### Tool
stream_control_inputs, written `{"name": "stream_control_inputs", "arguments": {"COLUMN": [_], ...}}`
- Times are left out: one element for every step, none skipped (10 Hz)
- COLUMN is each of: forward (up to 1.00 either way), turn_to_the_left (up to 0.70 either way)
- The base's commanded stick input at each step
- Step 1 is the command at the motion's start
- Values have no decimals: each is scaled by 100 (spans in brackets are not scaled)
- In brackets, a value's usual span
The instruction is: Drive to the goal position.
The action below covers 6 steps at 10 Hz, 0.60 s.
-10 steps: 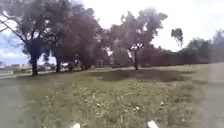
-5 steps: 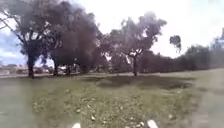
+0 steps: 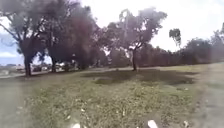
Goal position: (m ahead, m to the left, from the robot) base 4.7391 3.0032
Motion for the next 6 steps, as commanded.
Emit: {"name": "stream_control_inputs", "arguments": {"forward": [70, 70, 70, 70, 70, 70], "turn_to_the_left": [0, 0, 0, 0, 0, 0]}}
